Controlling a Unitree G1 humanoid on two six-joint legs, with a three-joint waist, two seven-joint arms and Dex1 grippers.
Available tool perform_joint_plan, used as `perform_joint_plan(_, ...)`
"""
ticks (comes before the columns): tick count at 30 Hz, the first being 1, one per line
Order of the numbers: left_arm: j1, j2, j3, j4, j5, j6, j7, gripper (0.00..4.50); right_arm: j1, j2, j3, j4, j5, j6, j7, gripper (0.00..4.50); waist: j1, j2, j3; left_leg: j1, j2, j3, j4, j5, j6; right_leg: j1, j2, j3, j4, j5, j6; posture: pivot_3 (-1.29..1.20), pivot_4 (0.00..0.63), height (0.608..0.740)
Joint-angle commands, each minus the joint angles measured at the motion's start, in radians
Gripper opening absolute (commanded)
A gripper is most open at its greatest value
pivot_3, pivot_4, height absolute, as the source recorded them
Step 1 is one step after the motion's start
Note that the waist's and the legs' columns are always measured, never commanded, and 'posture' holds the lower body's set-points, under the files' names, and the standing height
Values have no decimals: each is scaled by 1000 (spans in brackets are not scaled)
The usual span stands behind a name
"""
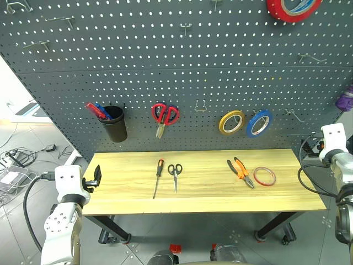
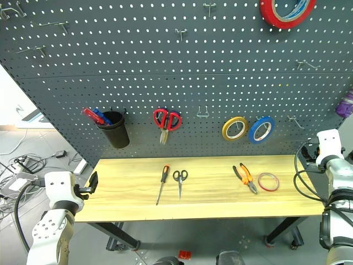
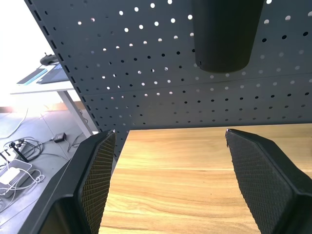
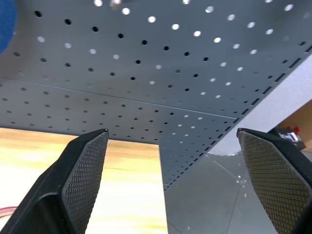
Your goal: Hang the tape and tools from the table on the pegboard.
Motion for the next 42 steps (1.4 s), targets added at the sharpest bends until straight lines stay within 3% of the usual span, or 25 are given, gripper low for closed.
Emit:
perform_joint_plan(1,-7,15,5,-22,16,-23,10,3787,-36,1,-3,-25,6,-17,6,4500,0,0,1,0,0,0,0,0,0,0,0,0,0,0,0,-155,21,740)
perform_joint_plan(16,46,-6,30,-75,11,-53,14,3787,3,15,22,-77,10,-33,88,4500,-1,-2,19,0,1,1,0,0,0,0,0,1,0,0,0,-167,51,740)
perform_joint_plan(23,113,-22,-4,-204,-54,21,-43,3787,128,41,37,-266,14,39,136,4500,2,-3,54,0,2,3,0,-1,1,-1,0,2,-1,1,1,-197,121,740)
perform_joint_plan(29,49,-6,-23,-340,-228,213,-106,3787,290,54,71,-568,23,253,190,4500,6,-2,108,-1,4,6,1,-1,2,-2,0,2,-1,1,2,-243,186,740)
perform_joint_plan(36,-67,194,-263,-429,-175,301,-308,3787,397,35,103,-827,40,452,283,4500,-7,-3,164,-4,6,12,0,-2,4,-6,0,5,-1,2,1,-311,253,740)
perform_joint_plan(40,-179,275,-470,-410,-124,242,-478,3787,381,29,179,-826,20,510,352,4500,-23,-5,194,-5,8,15,0,-3,6,-8,1,6,-2,3,0,-344,280,740)
perform_joint_plan(42,-215,285,-531,-384,-108,212,-537,3787,349,33,216,-803,-2,519,353,4500,-32,-4,200,-14,8,16,1,-3,6,-17,1,7,-2,3,0,-353,289,740)
